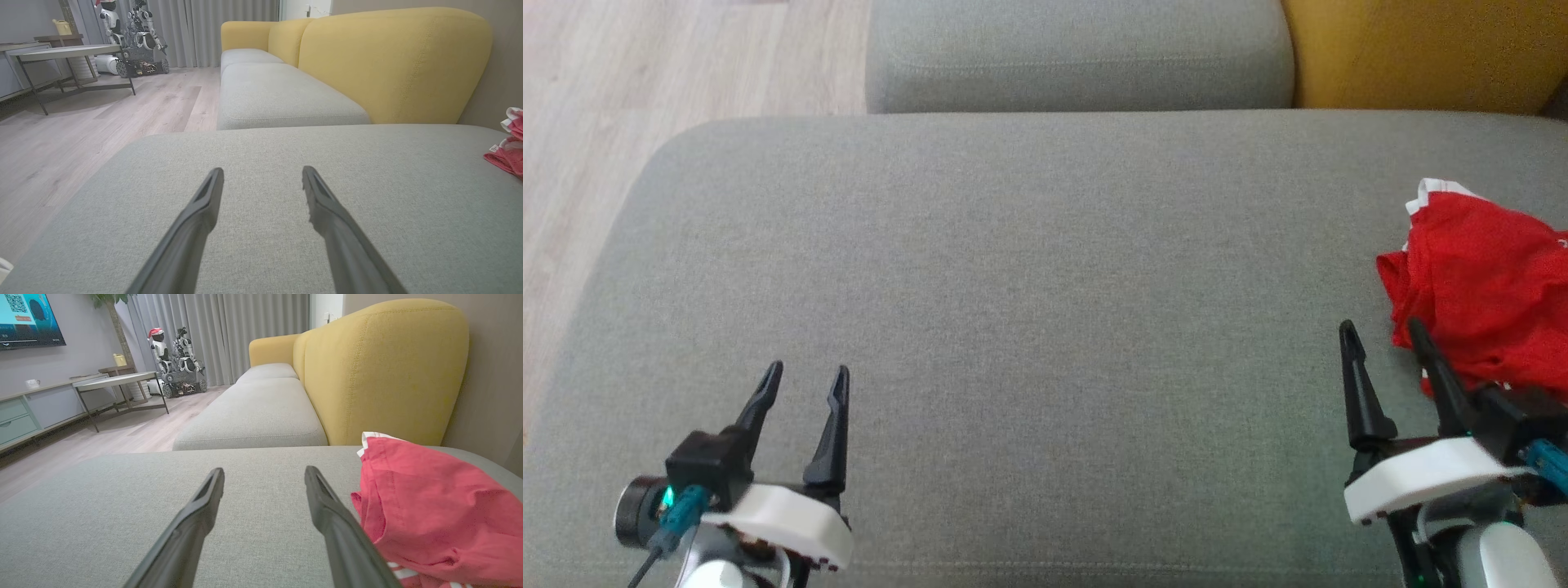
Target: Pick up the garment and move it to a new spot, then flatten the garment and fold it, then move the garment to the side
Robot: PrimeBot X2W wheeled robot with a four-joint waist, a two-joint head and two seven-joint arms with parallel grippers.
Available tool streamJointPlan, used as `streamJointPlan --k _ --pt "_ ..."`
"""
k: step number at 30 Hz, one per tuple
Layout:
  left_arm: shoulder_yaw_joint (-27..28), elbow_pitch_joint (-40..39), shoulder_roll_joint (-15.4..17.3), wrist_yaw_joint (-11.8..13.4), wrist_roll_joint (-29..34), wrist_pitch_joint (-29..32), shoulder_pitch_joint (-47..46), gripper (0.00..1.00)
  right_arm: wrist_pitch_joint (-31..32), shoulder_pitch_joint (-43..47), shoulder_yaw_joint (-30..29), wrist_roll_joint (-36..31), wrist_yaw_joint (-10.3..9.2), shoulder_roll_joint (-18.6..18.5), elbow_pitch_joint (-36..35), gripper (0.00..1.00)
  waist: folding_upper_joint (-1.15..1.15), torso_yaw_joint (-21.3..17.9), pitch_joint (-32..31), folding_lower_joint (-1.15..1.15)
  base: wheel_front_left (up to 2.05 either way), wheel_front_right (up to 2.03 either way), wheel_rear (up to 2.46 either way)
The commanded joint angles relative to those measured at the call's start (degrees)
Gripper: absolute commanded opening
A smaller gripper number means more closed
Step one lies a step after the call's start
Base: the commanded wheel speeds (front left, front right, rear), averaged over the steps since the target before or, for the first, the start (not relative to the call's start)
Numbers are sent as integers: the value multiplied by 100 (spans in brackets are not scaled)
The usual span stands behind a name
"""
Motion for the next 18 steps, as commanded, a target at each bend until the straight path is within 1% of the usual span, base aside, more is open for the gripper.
streamJointPlan --k 1,18 --pt "218 -202 165 32 -17 19 -206 100 12 -143 106 -13 -30 -19 -255 100 0 -4 -40 0 0 0 0" --pt "96 -179 272 88 58 51 -103 100 131 145 23 -14 -30 -18 -329 100 0 34 -322 0 0 0 0"
